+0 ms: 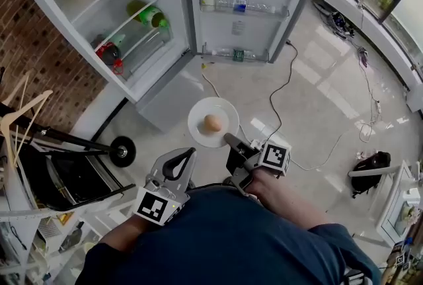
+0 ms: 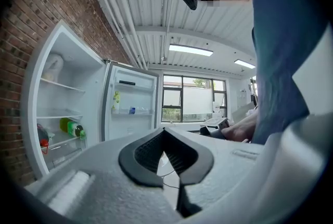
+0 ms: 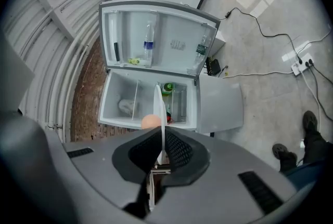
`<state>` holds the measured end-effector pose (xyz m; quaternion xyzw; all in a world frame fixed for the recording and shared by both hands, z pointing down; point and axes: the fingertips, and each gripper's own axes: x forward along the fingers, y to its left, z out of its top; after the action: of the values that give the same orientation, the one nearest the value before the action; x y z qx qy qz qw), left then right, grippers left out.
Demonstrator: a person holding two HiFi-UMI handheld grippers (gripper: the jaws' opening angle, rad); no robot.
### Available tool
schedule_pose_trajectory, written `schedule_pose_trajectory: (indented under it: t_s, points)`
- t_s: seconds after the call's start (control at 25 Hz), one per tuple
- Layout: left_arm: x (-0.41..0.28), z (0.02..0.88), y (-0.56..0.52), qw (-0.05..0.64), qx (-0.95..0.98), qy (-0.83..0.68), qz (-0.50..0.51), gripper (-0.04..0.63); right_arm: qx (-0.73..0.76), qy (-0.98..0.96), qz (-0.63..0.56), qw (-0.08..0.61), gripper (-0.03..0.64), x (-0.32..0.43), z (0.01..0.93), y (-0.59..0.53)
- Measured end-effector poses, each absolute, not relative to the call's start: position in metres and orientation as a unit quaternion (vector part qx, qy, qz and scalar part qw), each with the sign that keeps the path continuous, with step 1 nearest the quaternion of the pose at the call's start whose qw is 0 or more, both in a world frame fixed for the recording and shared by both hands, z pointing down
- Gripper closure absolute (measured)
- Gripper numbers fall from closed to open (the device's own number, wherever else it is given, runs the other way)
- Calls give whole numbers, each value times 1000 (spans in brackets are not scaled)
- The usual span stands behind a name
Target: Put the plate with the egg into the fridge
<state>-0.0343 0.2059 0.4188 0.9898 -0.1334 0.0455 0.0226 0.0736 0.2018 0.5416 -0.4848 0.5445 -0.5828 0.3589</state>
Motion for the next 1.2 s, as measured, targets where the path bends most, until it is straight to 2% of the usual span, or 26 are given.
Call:
schedule_pose_trajectory:
  t_s: [0.8,1.2]
  points:
    - [-1,424,218,25,977,-207,47,598,-445,574,-607,322,597,111,551,198]
    - [5,428,181,23,974,-220,40,598,-445,582,-606,310,597,119,553,162]
